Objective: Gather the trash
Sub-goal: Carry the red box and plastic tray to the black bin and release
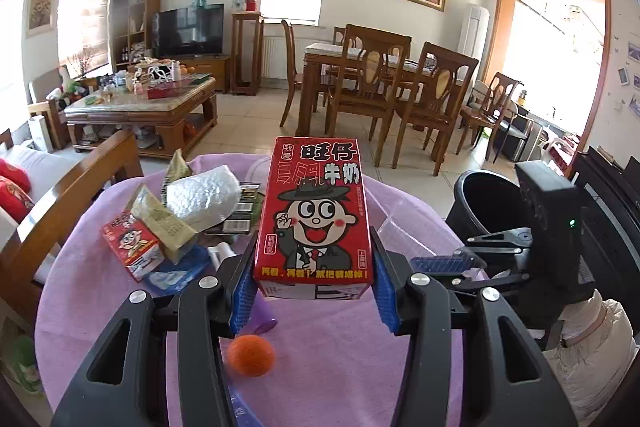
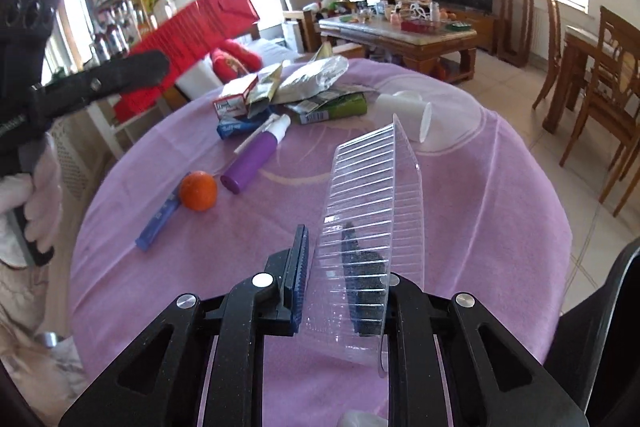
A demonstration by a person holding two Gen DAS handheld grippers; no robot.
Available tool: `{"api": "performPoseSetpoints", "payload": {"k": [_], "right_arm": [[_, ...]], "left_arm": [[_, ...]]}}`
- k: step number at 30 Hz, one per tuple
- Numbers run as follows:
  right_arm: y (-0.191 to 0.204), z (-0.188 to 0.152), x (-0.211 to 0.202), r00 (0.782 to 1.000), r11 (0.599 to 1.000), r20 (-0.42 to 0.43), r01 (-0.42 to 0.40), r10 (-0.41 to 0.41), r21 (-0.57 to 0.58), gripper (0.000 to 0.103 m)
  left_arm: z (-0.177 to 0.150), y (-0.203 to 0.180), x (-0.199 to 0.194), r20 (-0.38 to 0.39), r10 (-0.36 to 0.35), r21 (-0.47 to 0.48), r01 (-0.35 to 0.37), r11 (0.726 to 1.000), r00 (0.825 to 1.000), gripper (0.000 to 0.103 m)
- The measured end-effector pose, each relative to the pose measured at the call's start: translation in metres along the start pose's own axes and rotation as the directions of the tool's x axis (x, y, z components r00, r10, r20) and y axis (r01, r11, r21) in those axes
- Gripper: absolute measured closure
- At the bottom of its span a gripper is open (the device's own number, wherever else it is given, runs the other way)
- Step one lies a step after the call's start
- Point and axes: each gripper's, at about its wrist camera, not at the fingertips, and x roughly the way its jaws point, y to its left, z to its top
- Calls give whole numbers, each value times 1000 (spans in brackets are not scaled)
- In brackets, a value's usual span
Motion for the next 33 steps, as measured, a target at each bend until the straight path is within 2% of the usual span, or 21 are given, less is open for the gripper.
{"api": "performPoseSetpoints", "payload": {"k": [5,9,14,18,23,29,31,33], "right_arm": [[-36,-17,-57,993,994,86,72,-79,86,85],[-80,-39,-99,976,968,147,127,-161,214,85],[-144,-77,-147,943,894,204,160,-264,418,85],[-187,-108,-168,922,826,210,168,-325,538,85],[-223,-136,-179,911,782,194,185,-363,596,84],[-241,-157,-176,908,759,178,196,-380,621,84],[-242,-161,-174,909,757,177,192,-377,625,81],[-240,-163,-173,907,751,173,197,-383,630,69]], "left_arm": [[7,-45,21,-3,-90,46,90,995,996,55],[16,-88,50,-27,-200,60,201,978,979,55],[19,-148,93,-79,-311,67,317,946,947,55],[17,-196,128,-132,-364,94,377,922,922,55],[5,-243,166,-209,-375,133,406,904,903,55],[-8,-257,189,-272,-351,143,398,906,896,54],[-8,-258,193,-291,-340,151,394,907,894,52],[-9,-260,193,-293,-319,171,378,910,901,53]]}}
